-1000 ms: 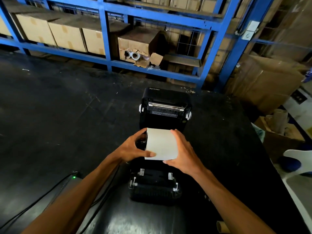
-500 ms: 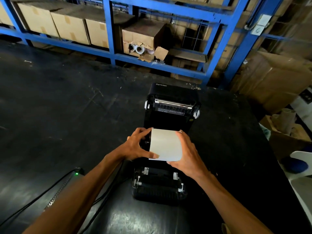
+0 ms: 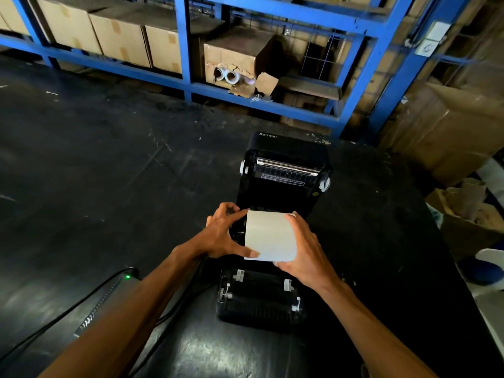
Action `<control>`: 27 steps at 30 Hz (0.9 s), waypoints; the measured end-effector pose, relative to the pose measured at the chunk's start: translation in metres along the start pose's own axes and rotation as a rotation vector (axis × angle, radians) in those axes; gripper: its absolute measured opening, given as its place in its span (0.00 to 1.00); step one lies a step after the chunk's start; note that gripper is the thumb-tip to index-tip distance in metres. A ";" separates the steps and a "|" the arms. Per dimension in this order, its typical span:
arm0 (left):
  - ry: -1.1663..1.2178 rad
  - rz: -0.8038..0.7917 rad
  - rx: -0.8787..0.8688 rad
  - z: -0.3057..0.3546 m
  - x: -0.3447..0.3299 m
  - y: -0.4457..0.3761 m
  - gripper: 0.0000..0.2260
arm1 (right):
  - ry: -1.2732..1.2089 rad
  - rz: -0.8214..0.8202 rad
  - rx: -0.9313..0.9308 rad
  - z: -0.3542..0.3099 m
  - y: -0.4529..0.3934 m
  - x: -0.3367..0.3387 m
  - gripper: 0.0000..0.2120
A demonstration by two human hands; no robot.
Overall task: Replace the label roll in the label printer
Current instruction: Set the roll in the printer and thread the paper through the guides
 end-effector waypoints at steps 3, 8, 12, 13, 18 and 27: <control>0.007 0.010 -0.004 0.001 0.000 -0.001 0.45 | -0.006 -0.003 0.009 0.001 -0.002 -0.001 0.52; 0.014 -0.020 0.022 -0.002 0.000 -0.002 0.47 | 0.002 0.014 -0.001 -0.005 0.001 0.001 0.51; 0.040 -0.060 0.047 -0.002 0.003 -0.003 0.49 | -0.008 0.021 0.002 -0.013 0.003 0.003 0.49; 0.049 -0.073 0.055 -0.002 0.003 -0.003 0.49 | -0.014 0.023 -0.005 -0.013 0.004 0.002 0.49; 0.000 -0.086 0.051 0.001 0.005 -0.002 0.50 | -0.015 0.022 -0.049 -0.005 0.006 -0.009 0.51; -0.039 -0.102 0.052 0.001 0.005 -0.002 0.57 | 0.000 0.062 -0.039 -0.001 0.007 -0.017 0.51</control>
Point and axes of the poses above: each hand's wrist, its own y-axis away from the middle knuckle, its own x-axis out of the back of the hand, z = x × y, the point moved 3 cm from there along -y, towards the middle knuckle, and after that the axes turned 4 degrees about x, right-handed, at the moved point
